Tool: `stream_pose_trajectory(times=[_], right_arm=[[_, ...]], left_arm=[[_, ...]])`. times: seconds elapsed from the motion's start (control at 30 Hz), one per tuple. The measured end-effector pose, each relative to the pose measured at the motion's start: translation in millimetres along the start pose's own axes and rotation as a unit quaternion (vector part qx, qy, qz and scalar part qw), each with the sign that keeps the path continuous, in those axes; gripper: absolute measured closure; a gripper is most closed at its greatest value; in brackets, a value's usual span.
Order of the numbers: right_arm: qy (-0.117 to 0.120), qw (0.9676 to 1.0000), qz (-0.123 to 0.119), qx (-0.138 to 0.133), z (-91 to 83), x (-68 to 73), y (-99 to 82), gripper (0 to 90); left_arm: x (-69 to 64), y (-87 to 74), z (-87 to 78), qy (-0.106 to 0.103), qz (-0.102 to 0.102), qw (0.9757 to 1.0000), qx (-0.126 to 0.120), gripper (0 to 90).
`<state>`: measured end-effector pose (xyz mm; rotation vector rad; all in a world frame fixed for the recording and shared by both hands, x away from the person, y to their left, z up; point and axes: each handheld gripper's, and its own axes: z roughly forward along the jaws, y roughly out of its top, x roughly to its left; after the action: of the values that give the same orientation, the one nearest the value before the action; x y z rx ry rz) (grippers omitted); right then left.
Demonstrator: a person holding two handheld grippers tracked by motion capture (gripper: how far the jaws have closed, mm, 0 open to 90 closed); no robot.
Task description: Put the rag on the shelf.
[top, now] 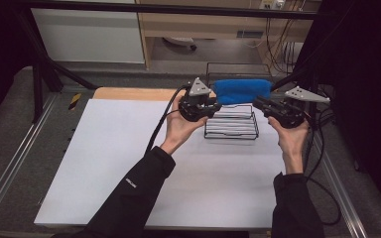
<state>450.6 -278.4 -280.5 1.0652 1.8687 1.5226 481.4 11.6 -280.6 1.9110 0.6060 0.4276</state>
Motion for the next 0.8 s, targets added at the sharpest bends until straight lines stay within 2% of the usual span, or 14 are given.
stream_pose_trajectory(times=[0.17,0.27,0.37,0.47,0.6,0.8], right_arm=[[0.011,0.9999,-0.005,-0.007,-10.3,11.0,3.2,59.9],[0.014,0.9999,-0.008,-0.003,-13.4,17.9,2.5,52.3],[0.016,0.9999,-0.005,-0.001,-16.5,23.7,0.2,42.9],[0.017,0.9998,0.000,0.005,-18.0,28.6,-4.6,33.6],[0.020,0.9997,0.001,0.016,-17.7,33.8,-13.7,23.8],[0.028,0.9988,0.015,0.038,-15.0,37.4,-29.8,13.0]], left_arm=[[2.4,-6.4,-12.8,-0.002,-0.010,0.9998,0.015,54.5],[5.1,-14.6,-20.2,0.007,-0.013,0.9995,0.030,48.3],[9.8,-26.0,-29.9,0.009,-0.017,0.9993,0.034,42.2],[14.8,-39.0,-41.1,0.012,-0.026,0.9988,0.040,36.3],[20.2,-60.4,-56.3,0.022,-0.025,0.9980,0.054,27.6],[30.1,-98.0,-81.0,0.032,-0.039,0.9958,0.076,16.2]])
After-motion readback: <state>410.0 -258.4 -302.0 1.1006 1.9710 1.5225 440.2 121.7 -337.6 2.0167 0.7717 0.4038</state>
